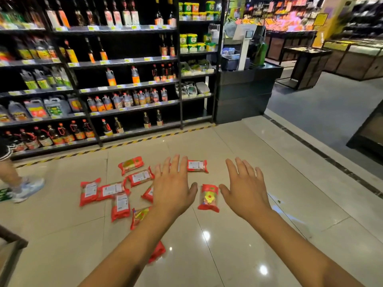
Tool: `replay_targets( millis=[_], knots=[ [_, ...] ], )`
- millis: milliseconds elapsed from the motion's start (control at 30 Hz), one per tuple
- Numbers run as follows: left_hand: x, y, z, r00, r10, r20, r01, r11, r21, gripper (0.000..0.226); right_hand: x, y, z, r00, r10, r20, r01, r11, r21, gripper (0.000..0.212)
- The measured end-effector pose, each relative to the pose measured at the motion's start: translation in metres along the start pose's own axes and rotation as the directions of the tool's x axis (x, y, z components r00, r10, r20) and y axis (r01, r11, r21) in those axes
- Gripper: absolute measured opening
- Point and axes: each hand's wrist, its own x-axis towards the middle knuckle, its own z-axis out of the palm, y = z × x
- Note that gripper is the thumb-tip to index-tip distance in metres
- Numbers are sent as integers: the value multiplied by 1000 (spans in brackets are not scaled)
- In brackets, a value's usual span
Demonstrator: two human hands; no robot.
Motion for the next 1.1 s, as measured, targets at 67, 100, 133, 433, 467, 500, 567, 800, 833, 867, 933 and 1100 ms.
replay_targets(
  millis=[67,100,133,433,467,500,567,800,833,867,933,1100],
  knots=[
    [27,-4,6,1000,-3,8,3,1000,2,82,26,1,4,1000,6,22,-5,1000,-6,74],
    [38,-5,9,1000,-8,16,8,1000,-1,82,36,3,8,1000,7,29,-7,1000,-4,74],
    [49,-5,13,1000,-13,26,13,1000,-3,82,47,5,11,999,8,31,-8,1000,1,74],
    [154,3,60,996,-31,79,30,999,19,82,150,52,51,997,18,80,-21,999,28,75],
    [167,5,66,995,-39,90,37,999,23,82,165,58,57,996,13,86,-16,999,37,75],
    [182,6,74,994,-47,99,45,999,26,82,182,65,62,996,6,89,-10,999,46,75],
    [215,10,89,990,-66,122,61,997,44,81,218,80,73,995,-8,97,2,998,69,75],
    [329,32,140,970,-151,190,134,986,100,79,346,140,114,987,-25,162,2,989,145,76],
    [340,33,148,968,-161,192,144,984,100,78,361,146,123,984,-24,177,-4,988,157,77],
    [350,34,155,965,-174,197,156,982,101,77,374,151,131,980,-28,196,-4,986,164,77],
    [366,34,168,951,-210,227,189,976,112,77,396,158,149,970,-39,241,-2,986,166,77],
    [401,22,203,921,-248,300,213,966,144,80,440,157,187,949,-58,311,9,988,156,75]
  ],
)
